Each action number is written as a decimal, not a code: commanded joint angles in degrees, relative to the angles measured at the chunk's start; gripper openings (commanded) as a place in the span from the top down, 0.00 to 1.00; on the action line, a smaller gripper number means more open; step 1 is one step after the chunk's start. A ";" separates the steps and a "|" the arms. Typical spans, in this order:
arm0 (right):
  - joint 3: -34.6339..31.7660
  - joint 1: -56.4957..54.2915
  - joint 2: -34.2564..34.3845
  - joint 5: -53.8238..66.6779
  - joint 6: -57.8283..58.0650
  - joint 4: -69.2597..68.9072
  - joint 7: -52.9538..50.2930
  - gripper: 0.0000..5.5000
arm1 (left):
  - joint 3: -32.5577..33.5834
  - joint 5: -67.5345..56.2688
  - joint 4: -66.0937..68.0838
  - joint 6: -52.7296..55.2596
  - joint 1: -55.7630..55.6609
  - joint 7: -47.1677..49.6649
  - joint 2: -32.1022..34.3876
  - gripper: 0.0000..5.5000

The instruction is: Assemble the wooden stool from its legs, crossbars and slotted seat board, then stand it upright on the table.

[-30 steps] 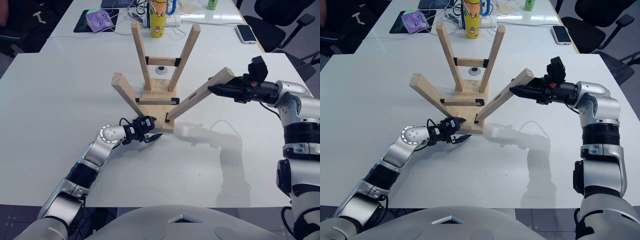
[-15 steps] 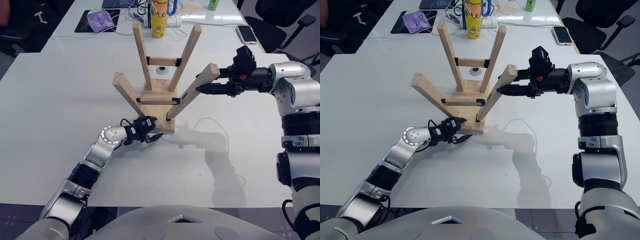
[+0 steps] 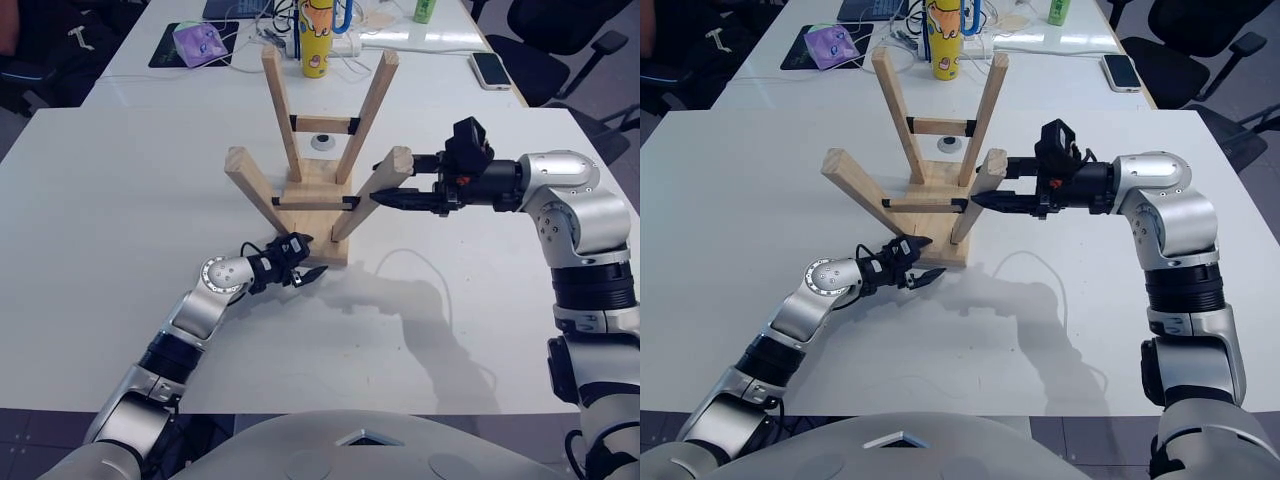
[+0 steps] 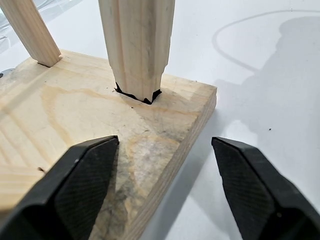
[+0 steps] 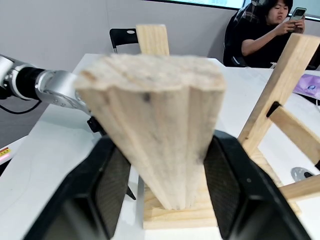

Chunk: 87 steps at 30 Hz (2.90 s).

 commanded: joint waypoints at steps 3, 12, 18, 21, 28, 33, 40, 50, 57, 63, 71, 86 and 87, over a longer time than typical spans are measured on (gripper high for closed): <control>5.81 3.03 5.99 -1.24 4.19 3.63 -3.03 0.62 | -3.54 1.91 5.15 5.73 4.68 -1.47 0.32 0.37; 9.13 7.30 5.84 1.07 4.87 1.35 1.11 0.62 | -3.71 1.65 5.63 5.86 4.70 -1.52 0.26 0.37; 9.65 7.87 7.63 -1.25 1.53 4.51 -2.01 0.62 | -3.32 1.35 5.94 6.46 4.68 -1.46 0.18 0.37; 9.00 5.54 10.45 -4.69 -1.85 11.03 -6.61 0.62 | -3.26 1.25 6.20 6.72 4.39 -1.46 -0.06 0.37; 14.29 11.36 5.78 0.46 1.47 0.65 2.32 0.62 | -1.98 0.11 6.40 7.60 4.44 -1.23 -0.82 0.37; 14.06 10.59 9.27 -4.13 -3.10 6.02 -4.91 0.62 | -1.65 -0.90 6.50 8.00 4.75 -1.10 -0.93 0.37; 11.67 9.53 10.50 -2.11 -3.41 7.54 -5.77 0.62 | -1.34 -0.94 7.51 8.22 4.42 -0.55 -1.24 0.37; 9.34 14.76 4.06 -4.79 -6.18 6.44 -4.68 0.42 | 1.64 -1.01 9.85 9.37 3.42 3.27 -3.84 0.37; 1.61 18.32 -2.15 -1.83 -5.57 8.80 -4.12 0.42 | 5.27 -0.13 14.77 9.39 0.74 8.22 -6.58 0.37; -4.37 13.27 0.89 -1.39 -7.14 13.11 -8.58 0.42 | 5.98 0.15 22.59 6.50 -2.84 11.15 -8.44 0.37; -16.93 2.52 12.67 31.94 14.08 -6.08 -23.69 0.59 | 5.79 -0.22 24.08 5.58 -4.45 8.73 -8.04 0.37; -10.35 -11.93 22.43 21.50 4.21 0.44 -44.26 1.00 | 5.18 -0.39 23.59 5.60 -3.35 7.39 -8.09 0.37; -3.80 -5.95 21.48 16.16 6.56 2.92 -44.60 1.00 | 5.04 -0.34 23.51 5.66 -3.45 7.34 -8.19 0.37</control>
